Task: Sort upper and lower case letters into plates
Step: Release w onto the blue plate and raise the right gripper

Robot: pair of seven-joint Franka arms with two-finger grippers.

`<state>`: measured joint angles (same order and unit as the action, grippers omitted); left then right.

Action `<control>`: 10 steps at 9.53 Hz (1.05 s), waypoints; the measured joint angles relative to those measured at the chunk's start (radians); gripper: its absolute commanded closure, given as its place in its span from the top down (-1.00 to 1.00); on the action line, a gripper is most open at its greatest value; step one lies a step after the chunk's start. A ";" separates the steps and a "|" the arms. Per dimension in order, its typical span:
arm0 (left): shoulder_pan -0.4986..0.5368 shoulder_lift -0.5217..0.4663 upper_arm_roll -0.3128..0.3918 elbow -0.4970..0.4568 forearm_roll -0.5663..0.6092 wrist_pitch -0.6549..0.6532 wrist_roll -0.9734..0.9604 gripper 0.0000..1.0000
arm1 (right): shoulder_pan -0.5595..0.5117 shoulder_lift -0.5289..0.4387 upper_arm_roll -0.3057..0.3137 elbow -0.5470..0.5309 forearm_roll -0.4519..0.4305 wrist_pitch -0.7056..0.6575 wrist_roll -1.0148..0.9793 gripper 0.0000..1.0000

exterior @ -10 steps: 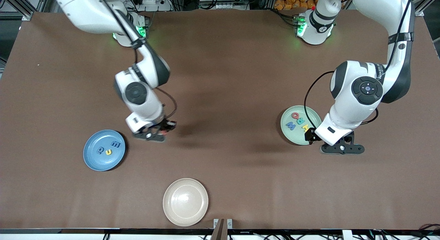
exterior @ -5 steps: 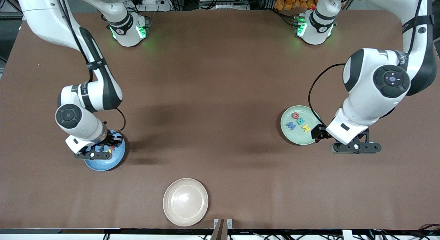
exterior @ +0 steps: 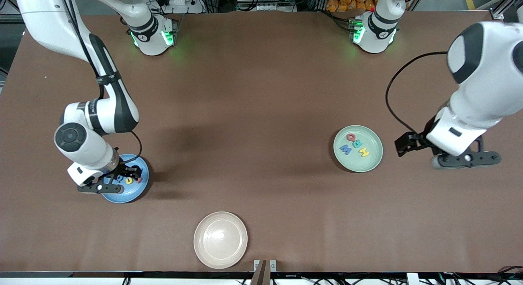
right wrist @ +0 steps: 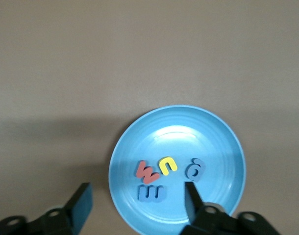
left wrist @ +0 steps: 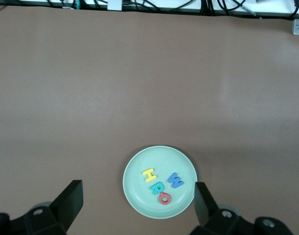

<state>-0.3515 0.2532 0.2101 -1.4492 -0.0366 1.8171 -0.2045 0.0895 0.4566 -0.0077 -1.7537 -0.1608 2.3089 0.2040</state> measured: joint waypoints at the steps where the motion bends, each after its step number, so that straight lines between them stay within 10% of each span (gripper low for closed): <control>1: 0.044 -0.022 -0.035 0.001 0.000 -0.036 0.000 1.00 | 0.000 -0.057 0.001 0.009 0.029 -0.070 -0.030 1.00; 4: 0.168 -0.089 -0.108 0.001 0.000 -0.131 0.022 1.00 | -0.021 -0.263 0.001 0.029 0.180 -0.313 -0.227 1.00; 10: 0.297 -0.161 -0.196 -0.009 -0.002 -0.253 0.131 1.00 | -0.047 -0.469 -0.035 0.192 0.199 -0.726 -0.260 1.00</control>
<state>-0.0541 0.0924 0.0143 -1.4586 -0.0387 1.5636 -0.0739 0.0428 -0.0121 -0.0423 -1.5618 0.0387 1.5833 -0.0561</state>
